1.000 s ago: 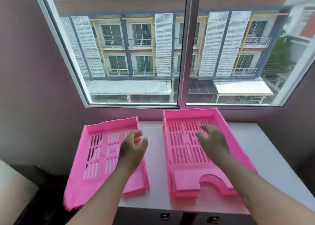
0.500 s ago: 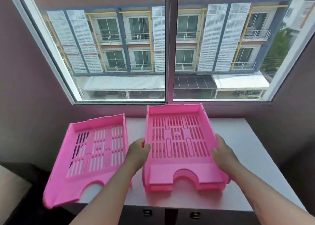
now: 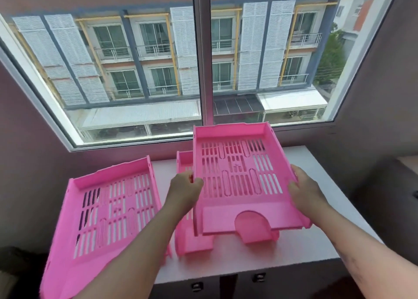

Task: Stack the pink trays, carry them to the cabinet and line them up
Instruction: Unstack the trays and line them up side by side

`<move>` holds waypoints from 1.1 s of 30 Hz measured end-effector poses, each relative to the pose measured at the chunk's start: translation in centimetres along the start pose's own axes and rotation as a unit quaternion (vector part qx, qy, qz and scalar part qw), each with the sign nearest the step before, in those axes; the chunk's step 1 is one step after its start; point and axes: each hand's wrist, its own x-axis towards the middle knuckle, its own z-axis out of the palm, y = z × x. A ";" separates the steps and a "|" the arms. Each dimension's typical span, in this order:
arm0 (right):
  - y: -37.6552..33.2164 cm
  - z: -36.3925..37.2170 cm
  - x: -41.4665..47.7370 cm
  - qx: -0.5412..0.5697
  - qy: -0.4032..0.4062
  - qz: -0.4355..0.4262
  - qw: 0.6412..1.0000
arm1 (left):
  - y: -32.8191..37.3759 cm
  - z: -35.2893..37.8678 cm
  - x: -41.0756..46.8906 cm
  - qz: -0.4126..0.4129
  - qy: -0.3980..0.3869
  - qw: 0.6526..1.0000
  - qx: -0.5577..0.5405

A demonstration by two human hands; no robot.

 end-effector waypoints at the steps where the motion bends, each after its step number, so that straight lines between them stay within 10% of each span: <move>1: 0.9 -1.0 0.0 -0.003 0.013 0.009 1.000 | 0.8 0.9 0.1 0.010 -0.011 1.000 -0.002; 14: 12.7 -13.6 2.8 -0.016 0.055 0.064 0.996 | 10.9 16.1 -1.1 0.015 -0.094 0.995 -0.005; 27: 18.9 -10.7 3.9 0.036 -0.033 0.082 0.995 | 8.3 20.7 -4.3 0.009 -0.081 0.984 0.161; 33: 17.9 -11.0 3.5 -0.296 0.034 -0.089 0.950 | 5.7 18.9 -6.7 0.060 -0.054 0.987 0.142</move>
